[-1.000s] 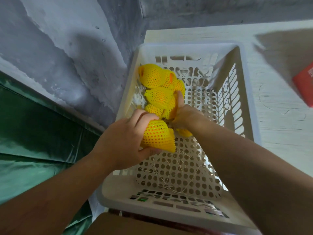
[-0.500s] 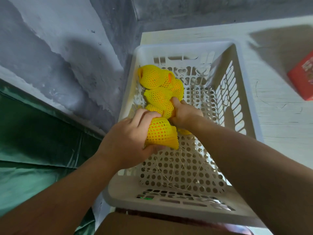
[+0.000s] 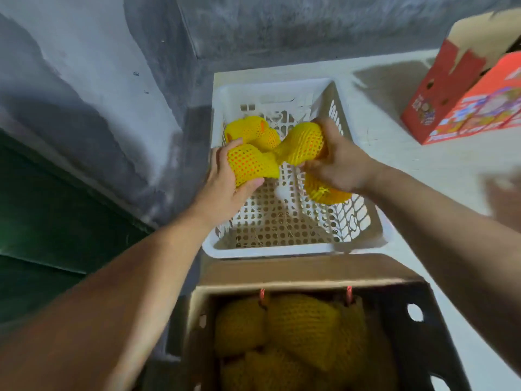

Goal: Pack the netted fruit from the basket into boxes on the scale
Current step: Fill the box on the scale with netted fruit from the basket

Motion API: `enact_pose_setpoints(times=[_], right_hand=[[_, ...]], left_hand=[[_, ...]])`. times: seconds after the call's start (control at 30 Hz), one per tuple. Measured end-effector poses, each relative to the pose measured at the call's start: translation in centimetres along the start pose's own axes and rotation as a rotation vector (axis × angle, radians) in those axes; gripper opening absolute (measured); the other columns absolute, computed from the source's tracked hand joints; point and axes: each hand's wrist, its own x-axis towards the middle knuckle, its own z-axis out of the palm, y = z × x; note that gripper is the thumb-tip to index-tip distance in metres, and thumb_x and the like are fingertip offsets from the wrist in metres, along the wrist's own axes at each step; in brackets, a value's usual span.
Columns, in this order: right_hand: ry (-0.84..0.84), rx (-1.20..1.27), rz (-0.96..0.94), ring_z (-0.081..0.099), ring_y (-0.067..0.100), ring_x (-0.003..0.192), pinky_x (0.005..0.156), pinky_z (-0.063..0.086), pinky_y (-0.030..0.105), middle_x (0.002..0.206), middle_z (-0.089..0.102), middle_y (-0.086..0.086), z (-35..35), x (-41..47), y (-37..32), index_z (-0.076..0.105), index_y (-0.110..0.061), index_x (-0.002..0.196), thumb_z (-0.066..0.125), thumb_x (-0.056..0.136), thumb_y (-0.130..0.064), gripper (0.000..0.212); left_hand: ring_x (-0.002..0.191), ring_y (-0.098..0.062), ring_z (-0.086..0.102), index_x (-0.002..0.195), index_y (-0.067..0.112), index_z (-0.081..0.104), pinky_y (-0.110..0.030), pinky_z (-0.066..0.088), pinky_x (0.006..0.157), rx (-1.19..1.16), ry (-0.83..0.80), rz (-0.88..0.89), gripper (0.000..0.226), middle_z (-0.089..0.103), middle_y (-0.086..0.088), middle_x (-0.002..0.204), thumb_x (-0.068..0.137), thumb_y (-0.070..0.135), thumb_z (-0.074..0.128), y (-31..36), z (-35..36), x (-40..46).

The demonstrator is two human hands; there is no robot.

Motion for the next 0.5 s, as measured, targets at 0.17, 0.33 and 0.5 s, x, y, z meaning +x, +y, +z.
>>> enact_pose_setpoints(times=[0.17, 0.33, 0.5], right_hand=[[0.131, 0.018, -0.065, 0.066, 0.025, 0.087, 0.08, 0.058, 0.046, 0.101, 0.064, 0.006, -1.0, -12.0, -3.7, 0.029, -0.023, 0.149, 0.073, 0.095, -0.018, 0.07], [0.307, -0.136, -0.233, 0.052, 0.01, 0.11, 0.095, 0.042, 0.027, 0.132, 0.048, 0.0, -0.4, -21.0, -7.3, 0.026, -0.017, 0.154, 0.066, 0.085, -0.025, 0.08], [0.505, -0.014, -0.284, 0.049, 0.019, 0.125, 0.108, 0.046, 0.047, 0.14, 0.043, 0.008, -0.8, -24.0, -10.1, 0.027, -0.009, 0.153, 0.068, 0.087, -0.019, 0.079]], left_hand=[[0.116, 0.013, 0.054, 0.14, 0.043, 0.029, -0.01, 0.05, 0.084, -0.349, 0.187, 0.123, 0.081, 0.046, 0.022, 0.134, 0.083, 0.042, 0.087, 4.3, -2.5, -7.4], [0.108, 0.012, 0.063, 0.139, 0.039, 0.042, -0.009, 0.051, 0.086, -0.618, 0.155, 0.052, 0.074, 0.063, 0.023, 0.122, 0.078, 0.051, 0.084, 9.1, -3.7, -15.5], [0.124, -0.018, 0.065, 0.158, 0.025, 0.017, -0.038, 0.059, 0.098, -0.922, 0.159, -0.166, 0.087, 0.05, -0.002, 0.152, 0.095, 0.034, 0.077, 11.7, -3.3, -20.7]])
